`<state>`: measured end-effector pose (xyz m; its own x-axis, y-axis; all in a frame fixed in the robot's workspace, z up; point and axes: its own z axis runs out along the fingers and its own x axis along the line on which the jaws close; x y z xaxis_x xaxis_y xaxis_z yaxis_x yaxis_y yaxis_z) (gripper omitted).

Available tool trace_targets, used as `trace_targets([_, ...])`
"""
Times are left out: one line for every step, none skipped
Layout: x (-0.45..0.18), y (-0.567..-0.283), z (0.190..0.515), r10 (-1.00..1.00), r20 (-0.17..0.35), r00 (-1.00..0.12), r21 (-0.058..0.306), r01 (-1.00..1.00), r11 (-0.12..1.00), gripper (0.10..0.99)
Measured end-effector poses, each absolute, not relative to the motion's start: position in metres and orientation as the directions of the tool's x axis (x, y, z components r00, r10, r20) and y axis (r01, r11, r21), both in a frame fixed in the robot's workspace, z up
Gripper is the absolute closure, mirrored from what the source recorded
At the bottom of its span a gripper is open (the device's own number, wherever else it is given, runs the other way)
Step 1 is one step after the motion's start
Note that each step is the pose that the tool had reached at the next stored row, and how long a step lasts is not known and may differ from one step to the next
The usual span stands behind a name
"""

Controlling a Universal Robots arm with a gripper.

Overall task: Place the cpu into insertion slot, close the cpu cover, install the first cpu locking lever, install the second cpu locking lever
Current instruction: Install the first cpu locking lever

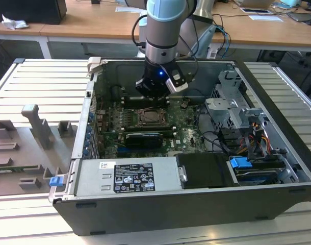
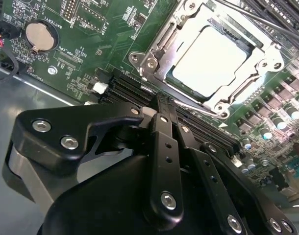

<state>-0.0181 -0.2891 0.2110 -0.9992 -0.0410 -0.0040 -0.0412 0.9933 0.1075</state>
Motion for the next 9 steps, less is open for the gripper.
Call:
trace_targets([-0.0175,-0.2891,0.2097,-0.041,-0.004,-0.999,0.107,-0.041,0.993,0.98])
trace_targets([-0.0172,-0.2891,0.2084,-0.041,-0.004,-0.999,0.107,-0.041,0.993,0.98])
trace_targets([-0.017,-0.2891,0.2071,-0.041,-0.004,-0.999,0.107,-0.041,0.993,0.98])
trace_targets([-0.0169,-0.2891,0.206,-0.041,-0.004,-0.999,0.106,-0.041,0.994,0.98])
trace_targets([-0.0167,-0.2891,0.2049,-0.041,-0.004,-0.999,0.103,-0.041,0.994,0.98])
trace_targets([-0.0166,-0.2891,0.2045,-0.041,-0.004,-0.999,0.101,-0.041,0.994,0.98])
trace_targets([-0.0166,-0.2891,0.2044,-0.041,-0.004,-0.999,0.099,-0.041,0.994,0.98])
trace_targets([-0.0167,-0.2891,0.2043,-0.041,-0.003,-0.999,0.098,-0.041,0.994,0.98])
trace_targets([-0.0167,-0.2891,0.204,-0.041,-0.004,-0.999,0.097,-0.041,0.994,0.98])
